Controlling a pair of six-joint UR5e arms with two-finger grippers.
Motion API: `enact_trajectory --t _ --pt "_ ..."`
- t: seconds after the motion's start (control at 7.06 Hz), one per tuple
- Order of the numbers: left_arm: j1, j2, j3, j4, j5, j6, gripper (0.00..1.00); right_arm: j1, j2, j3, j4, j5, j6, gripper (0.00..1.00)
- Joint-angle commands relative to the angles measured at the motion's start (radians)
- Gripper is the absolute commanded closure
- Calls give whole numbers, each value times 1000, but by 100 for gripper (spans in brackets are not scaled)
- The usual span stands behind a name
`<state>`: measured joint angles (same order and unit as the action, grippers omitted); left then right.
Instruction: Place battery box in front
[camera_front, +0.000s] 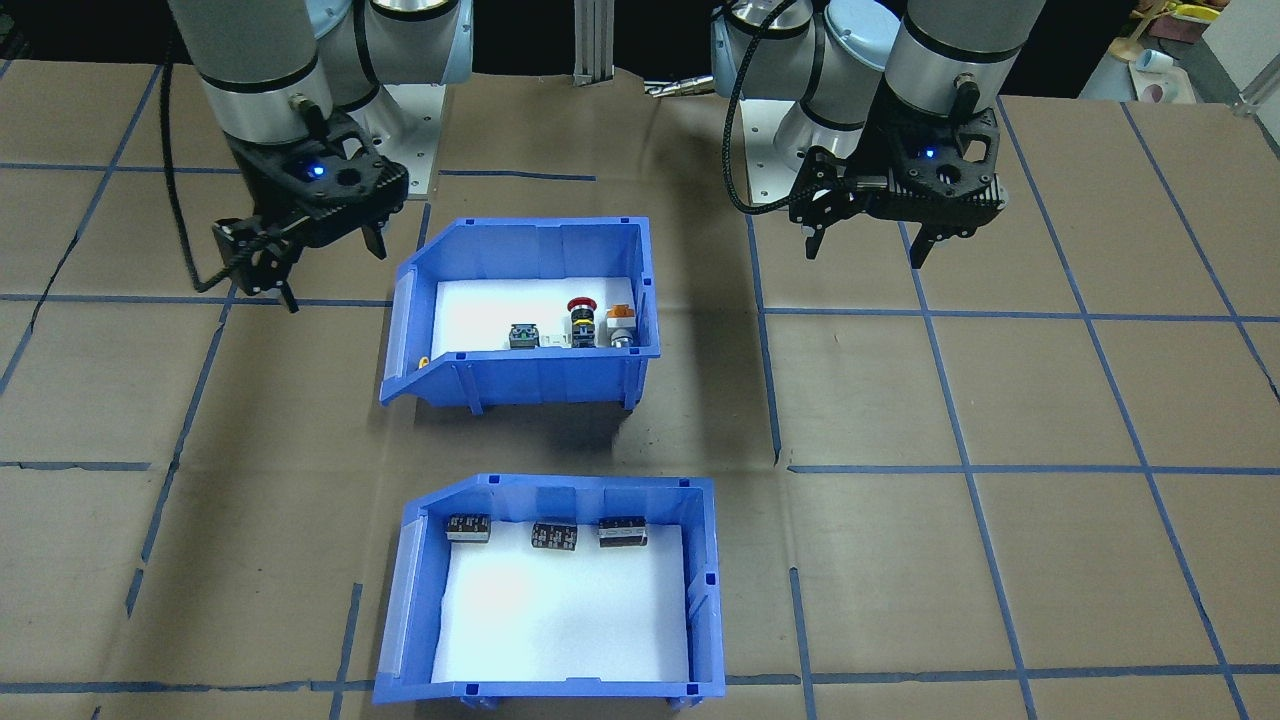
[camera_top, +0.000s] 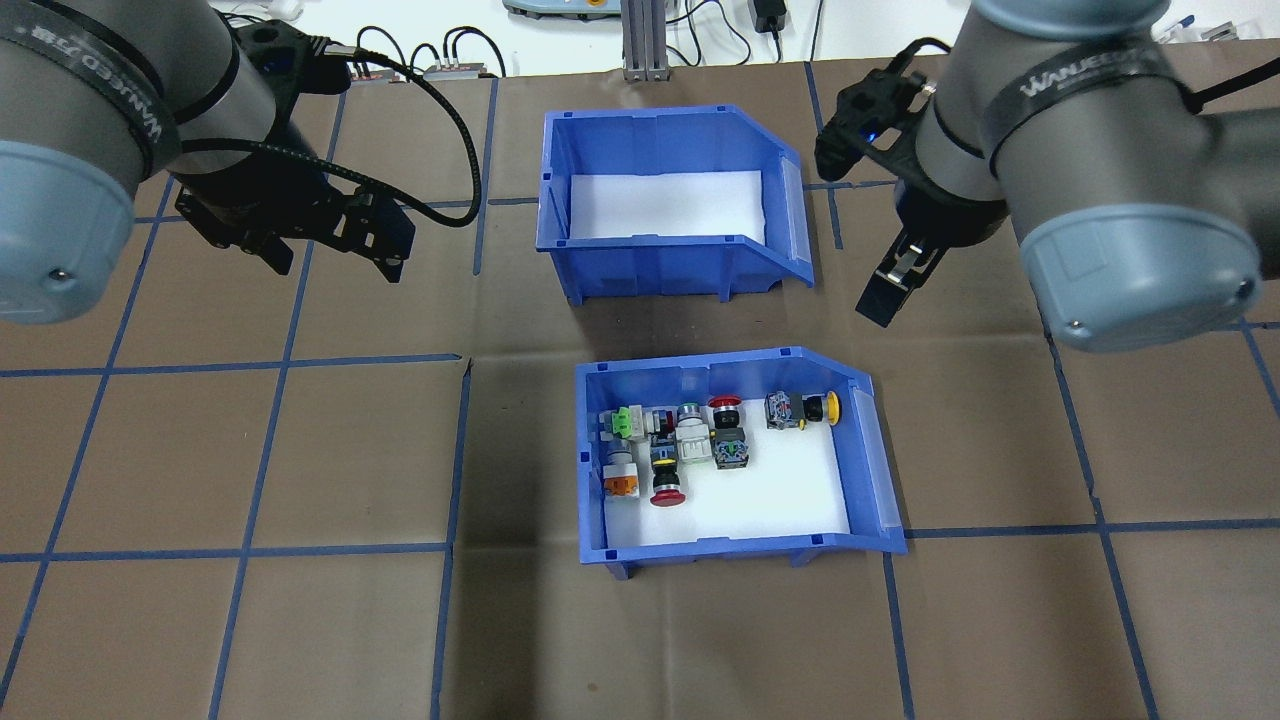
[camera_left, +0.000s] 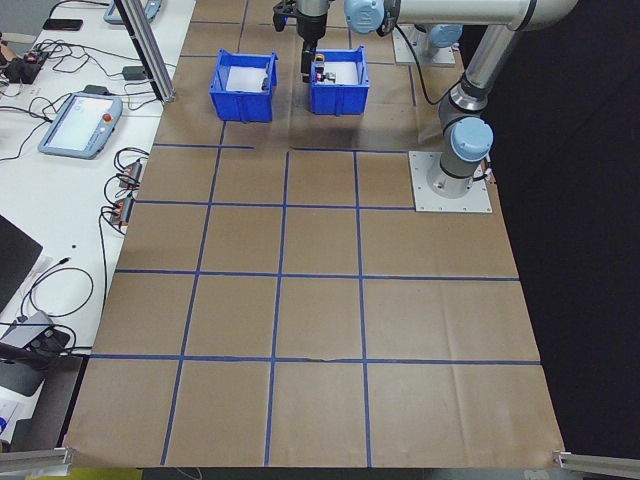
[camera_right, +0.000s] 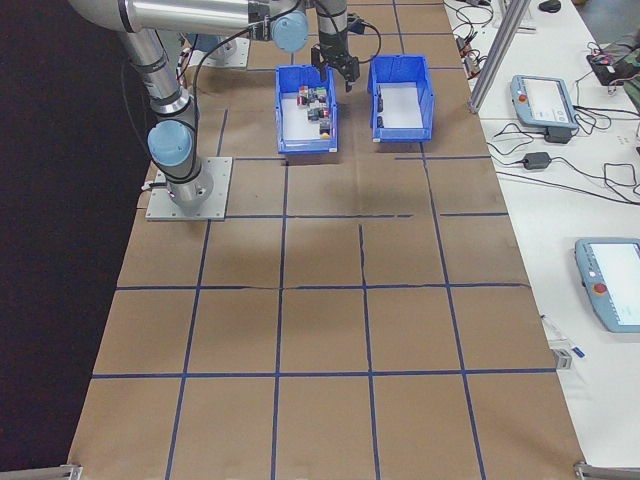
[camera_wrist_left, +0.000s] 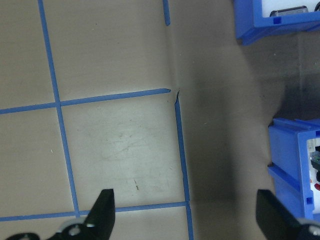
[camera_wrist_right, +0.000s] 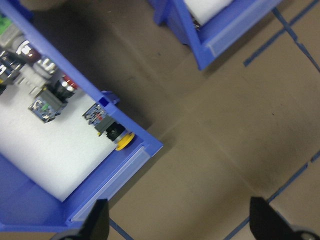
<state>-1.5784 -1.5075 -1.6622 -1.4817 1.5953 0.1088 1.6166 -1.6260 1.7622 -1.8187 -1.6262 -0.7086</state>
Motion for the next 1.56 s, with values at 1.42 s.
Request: enact_trajectory --t 1.42 --pt "1 -4 -5 6 3 0 1 -55 112 -164 180 34 779 0"
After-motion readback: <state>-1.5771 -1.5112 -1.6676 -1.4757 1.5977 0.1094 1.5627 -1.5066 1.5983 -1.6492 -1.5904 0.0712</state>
